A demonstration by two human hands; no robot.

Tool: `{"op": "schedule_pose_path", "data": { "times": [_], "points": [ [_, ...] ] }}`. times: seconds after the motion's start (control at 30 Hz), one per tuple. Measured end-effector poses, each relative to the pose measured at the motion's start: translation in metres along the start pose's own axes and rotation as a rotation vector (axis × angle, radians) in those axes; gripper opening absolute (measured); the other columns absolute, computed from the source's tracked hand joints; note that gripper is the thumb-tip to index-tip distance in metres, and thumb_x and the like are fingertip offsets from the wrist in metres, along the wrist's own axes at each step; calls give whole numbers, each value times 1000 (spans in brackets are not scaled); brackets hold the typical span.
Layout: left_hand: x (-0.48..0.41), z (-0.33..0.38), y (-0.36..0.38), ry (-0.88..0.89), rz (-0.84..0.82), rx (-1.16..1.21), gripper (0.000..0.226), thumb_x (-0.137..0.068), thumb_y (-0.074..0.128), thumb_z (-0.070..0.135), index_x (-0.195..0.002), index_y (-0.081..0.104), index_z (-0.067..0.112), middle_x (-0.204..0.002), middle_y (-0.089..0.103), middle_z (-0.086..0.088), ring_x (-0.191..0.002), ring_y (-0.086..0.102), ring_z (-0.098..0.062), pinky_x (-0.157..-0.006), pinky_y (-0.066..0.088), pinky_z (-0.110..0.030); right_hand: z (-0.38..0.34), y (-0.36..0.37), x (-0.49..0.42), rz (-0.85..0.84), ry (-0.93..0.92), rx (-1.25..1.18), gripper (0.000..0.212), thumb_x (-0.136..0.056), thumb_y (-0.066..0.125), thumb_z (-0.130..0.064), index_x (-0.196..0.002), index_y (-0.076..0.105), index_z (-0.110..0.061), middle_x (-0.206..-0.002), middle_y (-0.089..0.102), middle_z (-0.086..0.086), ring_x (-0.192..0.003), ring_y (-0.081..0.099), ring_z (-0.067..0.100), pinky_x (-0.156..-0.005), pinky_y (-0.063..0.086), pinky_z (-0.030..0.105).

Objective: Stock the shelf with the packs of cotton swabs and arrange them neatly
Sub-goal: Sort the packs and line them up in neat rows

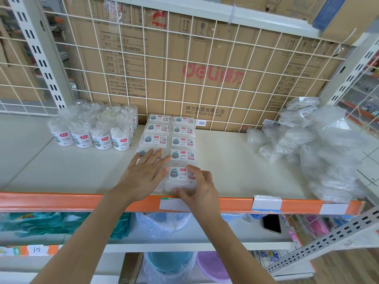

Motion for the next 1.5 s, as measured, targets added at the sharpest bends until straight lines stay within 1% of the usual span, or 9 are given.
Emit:
{"op": "schedule_pose_path", "data": {
  "times": [0.1, 0.3, 0.53, 0.67, 0.8, 0.9, 1.07, 1.2, 1.5],
  "points": [
    [0, -1, 0, 3, -5, 4, 87, -65, -21, 64, -147, -5, 40, -157, -11, 11, -143, -16, -6, -115, -13, -33, -1, 0, 0, 4, -8, 7, 67, -76, 76, -32, -134, 44, -21, -125, 46, 8, -106, 55, 24, -83, 51, 30],
    [-1, 0, 1, -7, -24, -16, 51, -98, 0, 50, -147, -3, 39, -157, -12, 10, -143, -16, -7, -116, -12, -34, -2, 1, 1, -3, -16, 15, 71, -74, 76, -31, -135, 42, -20, -126, 45, 8, -106, 54, 24, -83, 50, 30],
    [-1, -3, 2, -6, -11, 9, 50, -99, 4, 50, -147, -2, 40, -158, -9, 11, -143, -14, -6, -116, -11, -33, 0, -10, 5, -6, 14, -128, 62, -88, 61, -39, -140, 33, -22, -134, 42, 0, -110, 50, 11, -85, 49, 25],
    [-1, -7, -1, 1, 15, 235, 60, -89, 6, 57, -147, 9, 40, -158, 3, 12, -144, -5, -5, -115, -9, -28, 10, -38, -2, 55, 52, -77, 55, -91, 42, -49, -137, 41, -20, -135, 46, -1, -117, 49, 14, -88, 39, 24],
    [1, -14, -15, 39, 167, 480, 69, -82, 30, 63, -142, 35, 31, -153, 28, 3, -143, 20, -15, -117, 15, -41, 29, -78, -7, 141, 26, 64, 50, -86, 48, -42, -126, 54, -14, -120, 58, 4, -109, 56, 24, -83, 40, 28],
    [3, -8, -26, 95, 280, 421, 48, -92, 52, 38, -137, 47, 21, -144, 43, -2, -135, 37, -20, -110, 29, -36, 47, -108, -5, 195, 38, 131, 33, -89, 61, -22, -121, 58, -12, -115, 61, 5, -102, 59, 27, -79, 41, 29],
    [-9, 14, -33, 181, 283, 379, 52, -85, 43, 40, -133, 51, 21, -138, 50, 2, -127, 45, -20, -106, 36, -41, 82, -149, 3, 242, 123, 189, 32, -88, 62, -20, -120, 60, -15, -116, 60, 3, -104, 57, 23, -72, 35, 26],
    [-33, 46, -28, 250, 236, 350, 67, -80, 29, 58, -133, 51, 22, -138, 49, 4, -128, 43, -17, -104, 29, -31, 109, -174, 7, 275, 195, 190, 30, -89, 62, -19, -118, 60, -17, -115, 60, 2, -101, 57, 22, -69, 34, 26],
    [-107, 131, -14, 397, 150, 330, 71, -79, 21, 62, -134, 49, 27, -138, 47, 9, -125, 45, -11, -99, 30, -23, 160, -217, -19, 325, 238, 200, 29, -88, 63, -17, -116, 61, -16, -114, 60, 1, -96, 59, 24, -68, 38, 29]
  ]
}}
Point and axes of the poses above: each hand's wrist, its own x-axis away from the middle knuckle, its own y-axis out of the palm, z = x × y, the point moved 5 cm from there along -x, towards the middle knuckle
